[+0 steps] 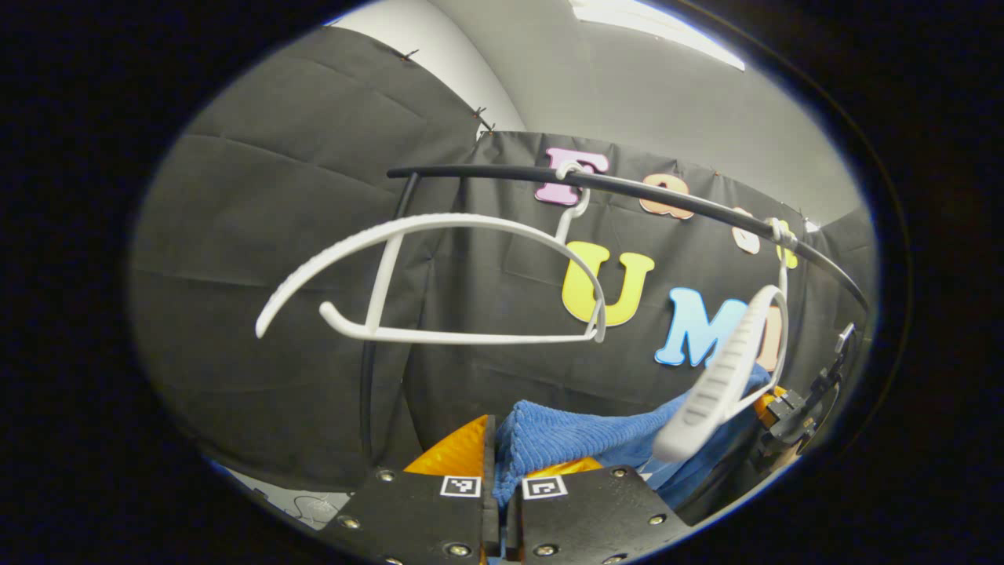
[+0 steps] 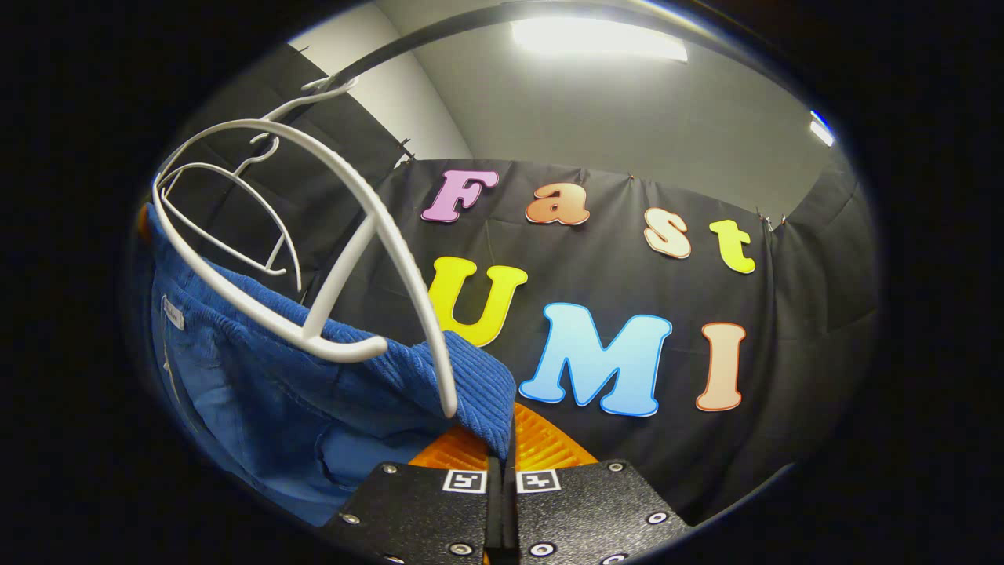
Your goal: Grasp the clothes on the hanger with both hands and then place them into the laundry hamper below.
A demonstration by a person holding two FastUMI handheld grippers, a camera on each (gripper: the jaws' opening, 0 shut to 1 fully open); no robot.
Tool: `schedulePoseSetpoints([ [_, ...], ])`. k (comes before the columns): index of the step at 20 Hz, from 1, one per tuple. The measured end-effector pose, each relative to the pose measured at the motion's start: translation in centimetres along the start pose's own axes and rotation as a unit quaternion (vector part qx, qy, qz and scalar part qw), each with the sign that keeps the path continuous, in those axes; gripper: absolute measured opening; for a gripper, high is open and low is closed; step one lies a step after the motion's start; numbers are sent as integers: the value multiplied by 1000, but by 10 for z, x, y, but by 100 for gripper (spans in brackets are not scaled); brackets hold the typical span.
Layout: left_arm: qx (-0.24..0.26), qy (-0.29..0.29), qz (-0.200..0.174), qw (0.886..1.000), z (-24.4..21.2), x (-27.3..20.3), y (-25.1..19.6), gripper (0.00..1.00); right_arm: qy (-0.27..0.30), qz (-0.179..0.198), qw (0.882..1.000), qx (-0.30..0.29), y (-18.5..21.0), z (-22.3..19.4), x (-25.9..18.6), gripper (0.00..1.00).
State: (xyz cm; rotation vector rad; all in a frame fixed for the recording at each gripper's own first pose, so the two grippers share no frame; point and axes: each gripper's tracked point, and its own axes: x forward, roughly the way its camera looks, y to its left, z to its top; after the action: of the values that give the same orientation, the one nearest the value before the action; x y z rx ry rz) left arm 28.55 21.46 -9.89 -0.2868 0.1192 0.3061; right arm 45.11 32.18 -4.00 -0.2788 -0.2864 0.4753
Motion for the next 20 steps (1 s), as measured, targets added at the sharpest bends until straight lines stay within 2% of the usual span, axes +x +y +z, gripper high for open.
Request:
schedulePoseSetpoints([
  [4, -7, 18, 9, 1000, -22, -17, 3, 4, 14, 1, 1000, 9, 0, -7, -21, 0],
  [10, 31, 27, 6, 999, -34, -50, -6, 4, 62, -1, 997, 48, 1, -23, -63, 0],
  [12, 26, 22, -6, 999, -34, -69, -7, 4, 81, -6, 994, 77, 5, -25, -84, 0],
  [20, 24, 31, -58, 998, -19, -115, 8, 4, 151, -38, 983, 101, 33, 5, -170, 0],
])
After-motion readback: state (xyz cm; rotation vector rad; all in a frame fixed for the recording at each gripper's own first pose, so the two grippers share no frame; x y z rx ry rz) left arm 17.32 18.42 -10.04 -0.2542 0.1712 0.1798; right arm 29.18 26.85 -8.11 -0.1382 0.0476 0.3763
